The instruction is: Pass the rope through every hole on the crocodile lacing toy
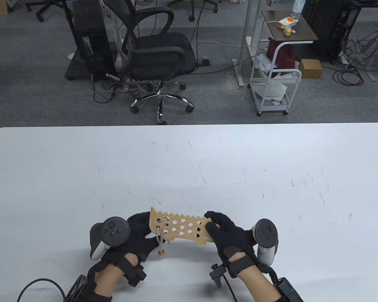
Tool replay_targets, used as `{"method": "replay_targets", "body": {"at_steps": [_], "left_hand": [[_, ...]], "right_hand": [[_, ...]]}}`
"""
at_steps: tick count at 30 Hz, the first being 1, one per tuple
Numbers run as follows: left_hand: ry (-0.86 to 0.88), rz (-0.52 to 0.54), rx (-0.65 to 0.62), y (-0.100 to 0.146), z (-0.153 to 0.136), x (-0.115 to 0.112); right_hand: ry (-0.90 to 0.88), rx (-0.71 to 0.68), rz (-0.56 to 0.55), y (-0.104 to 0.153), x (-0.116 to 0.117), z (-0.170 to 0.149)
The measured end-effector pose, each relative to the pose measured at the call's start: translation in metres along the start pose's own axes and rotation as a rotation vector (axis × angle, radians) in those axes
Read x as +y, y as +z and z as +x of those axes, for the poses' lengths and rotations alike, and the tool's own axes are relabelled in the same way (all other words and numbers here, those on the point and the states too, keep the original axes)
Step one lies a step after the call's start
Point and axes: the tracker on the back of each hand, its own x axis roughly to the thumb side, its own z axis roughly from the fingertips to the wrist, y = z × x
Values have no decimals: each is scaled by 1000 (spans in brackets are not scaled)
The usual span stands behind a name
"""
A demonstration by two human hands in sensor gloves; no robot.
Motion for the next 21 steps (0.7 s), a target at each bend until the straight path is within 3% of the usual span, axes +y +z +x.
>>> {"method": "replay_targets", "body": {"at_steps": [10, 21], "left_hand": [[149, -116, -15, -4, -3, -11], [120, -23, 36, -2, -6, -4]], "right_hand": [[-7, 10, 27, 0, 3, -1], [-4, 12, 4, 0, 0, 0]]}}
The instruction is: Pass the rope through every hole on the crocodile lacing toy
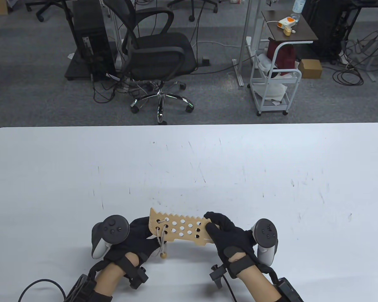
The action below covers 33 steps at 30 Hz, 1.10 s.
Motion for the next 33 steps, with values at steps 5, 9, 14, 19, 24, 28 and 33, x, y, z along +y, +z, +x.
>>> {"method": "replay_targets", "body": {"at_steps": [5, 9, 14, 19, 24, 28, 33], "left_hand": [[-4, 48, 30, 1, -2, 5], [-23, 79, 48, 2, -3, 8], [-42, 98, 72, 3, -5, 10], [-87, 115, 106, 3, -6, 12], [-99, 134, 137, 3, -9, 15], [-90, 157, 151, 4, -11, 19], [-80, 177, 154, 5, -12, 22]], "right_hand": [[16, 3, -28, -1, -5, -1], [28, 11, -45, -3, -10, -3], [33, 25, -59, -4, -14, -5], [71, 46, -81, -5, -19, -6], [90, 62, -96, -6, -23, -8], [95, 67, -106, -7, -26, -9], [97, 75, -122, -7, -29, -9]]}}
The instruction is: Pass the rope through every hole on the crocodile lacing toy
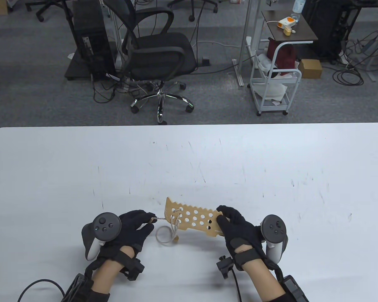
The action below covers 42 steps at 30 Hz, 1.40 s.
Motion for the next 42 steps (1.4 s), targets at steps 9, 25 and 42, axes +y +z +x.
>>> {"method": "replay_targets", "body": {"at_steps": [9, 25, 42], "left_hand": [[38, 56, 9, 2, -3, 11], [110, 168, 28, 7, -10, 32], [226, 311, 51, 17, -23, 61]], "right_hand": [[4, 22, -45, -4, -9, -4], [32, 55, -132, -12, -29, -11], [52, 100, -204, -21, -51, -20]]}}
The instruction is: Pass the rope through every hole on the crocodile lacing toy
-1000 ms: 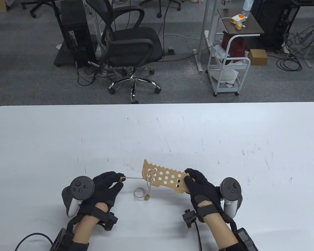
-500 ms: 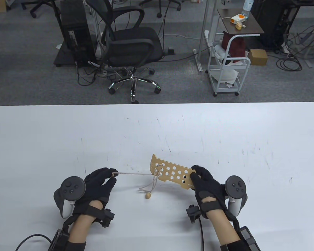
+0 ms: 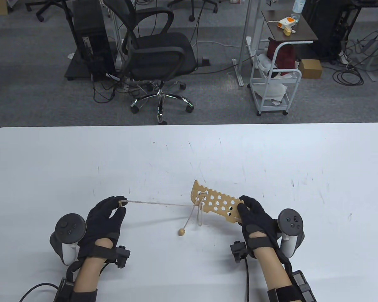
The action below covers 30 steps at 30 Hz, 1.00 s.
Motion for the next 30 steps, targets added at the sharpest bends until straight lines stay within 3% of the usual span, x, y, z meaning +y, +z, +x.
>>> {"method": "replay_targets", "body": {"at_steps": [30], "left_hand": [[151, 165, -8, 5, -4, 37]], "right_hand": [[111, 15, -169, -13, -34, -7]]}}
